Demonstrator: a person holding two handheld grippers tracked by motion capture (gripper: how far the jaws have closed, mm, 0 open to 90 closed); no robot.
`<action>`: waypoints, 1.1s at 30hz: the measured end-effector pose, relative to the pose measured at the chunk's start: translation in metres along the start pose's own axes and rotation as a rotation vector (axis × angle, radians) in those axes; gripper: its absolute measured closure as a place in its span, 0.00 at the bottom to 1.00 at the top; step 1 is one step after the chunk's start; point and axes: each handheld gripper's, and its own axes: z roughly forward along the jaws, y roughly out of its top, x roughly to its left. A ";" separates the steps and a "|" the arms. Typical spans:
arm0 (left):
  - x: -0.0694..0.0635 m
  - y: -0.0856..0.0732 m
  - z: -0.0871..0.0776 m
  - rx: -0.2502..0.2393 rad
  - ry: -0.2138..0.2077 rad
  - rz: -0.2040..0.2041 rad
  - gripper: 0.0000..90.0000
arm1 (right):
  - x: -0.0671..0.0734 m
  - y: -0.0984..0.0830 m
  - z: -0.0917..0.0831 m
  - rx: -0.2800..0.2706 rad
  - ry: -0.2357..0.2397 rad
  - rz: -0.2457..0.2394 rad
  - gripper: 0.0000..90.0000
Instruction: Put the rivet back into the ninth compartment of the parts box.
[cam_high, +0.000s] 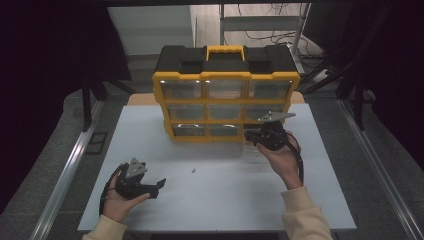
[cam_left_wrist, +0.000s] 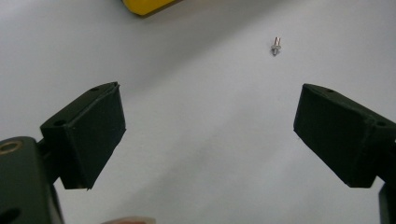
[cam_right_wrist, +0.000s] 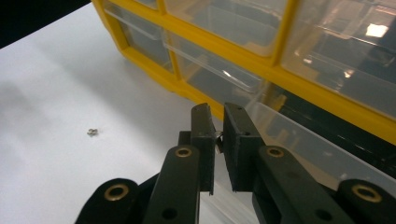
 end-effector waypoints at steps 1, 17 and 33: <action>0.000 0.000 0.000 0.000 0.000 0.000 0.10 | -0.002 -0.001 -0.001 0.001 -0.005 0.004 0.92; -0.001 0.000 0.001 0.002 -0.001 0.004 0.10 | -0.015 -0.006 -0.003 0.011 -0.066 0.028 0.92; -0.002 0.000 0.001 0.005 0.000 0.010 0.10 | -0.029 -0.014 -0.004 0.025 -0.134 0.068 0.92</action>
